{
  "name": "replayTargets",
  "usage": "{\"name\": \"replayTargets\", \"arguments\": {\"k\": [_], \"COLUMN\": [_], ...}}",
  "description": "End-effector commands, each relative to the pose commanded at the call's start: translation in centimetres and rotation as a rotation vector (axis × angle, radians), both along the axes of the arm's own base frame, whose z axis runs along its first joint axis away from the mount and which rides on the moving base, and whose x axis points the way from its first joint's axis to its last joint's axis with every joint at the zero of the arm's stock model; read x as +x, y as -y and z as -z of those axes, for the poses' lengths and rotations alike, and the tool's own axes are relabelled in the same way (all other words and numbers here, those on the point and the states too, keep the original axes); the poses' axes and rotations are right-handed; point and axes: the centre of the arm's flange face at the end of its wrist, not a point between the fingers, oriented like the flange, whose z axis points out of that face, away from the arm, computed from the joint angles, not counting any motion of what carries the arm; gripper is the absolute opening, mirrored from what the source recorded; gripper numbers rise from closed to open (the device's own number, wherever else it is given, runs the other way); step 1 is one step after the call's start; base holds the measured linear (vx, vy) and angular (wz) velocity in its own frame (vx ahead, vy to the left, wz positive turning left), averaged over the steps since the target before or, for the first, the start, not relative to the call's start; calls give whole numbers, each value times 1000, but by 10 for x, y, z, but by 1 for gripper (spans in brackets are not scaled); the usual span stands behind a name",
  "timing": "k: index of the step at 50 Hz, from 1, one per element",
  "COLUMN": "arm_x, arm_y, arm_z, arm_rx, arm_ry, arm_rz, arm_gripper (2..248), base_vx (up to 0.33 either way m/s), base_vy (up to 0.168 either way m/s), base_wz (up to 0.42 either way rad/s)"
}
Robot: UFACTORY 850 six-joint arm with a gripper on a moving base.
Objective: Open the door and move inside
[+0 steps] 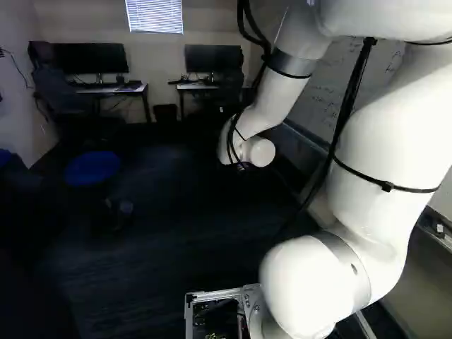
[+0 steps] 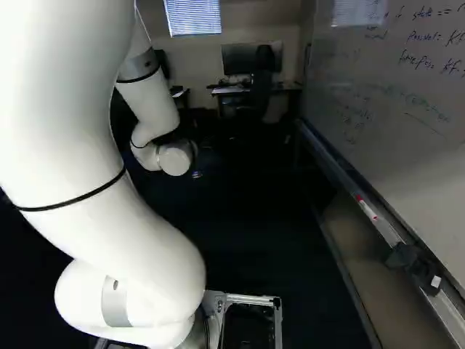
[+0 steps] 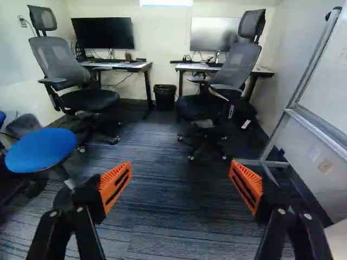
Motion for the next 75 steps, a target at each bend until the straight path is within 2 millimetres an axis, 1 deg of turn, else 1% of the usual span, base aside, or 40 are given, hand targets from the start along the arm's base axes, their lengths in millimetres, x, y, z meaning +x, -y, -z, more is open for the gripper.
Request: {"name": "replayTargets", "arguments": {"k": [44,64,75], "arm_x": [0,0,-4], "arm_y": [0,0,2], "arm_z": [0,0,0], "arm_rx": [0,0,0], "arm_ry": [0,0,-3], "arm_rz": [0,0,5], "arm_gripper": [247,247,247], "base_vx": [196,7,0], "base_vy": [2,-1,0], "base_wz": [-10,1,0]}}
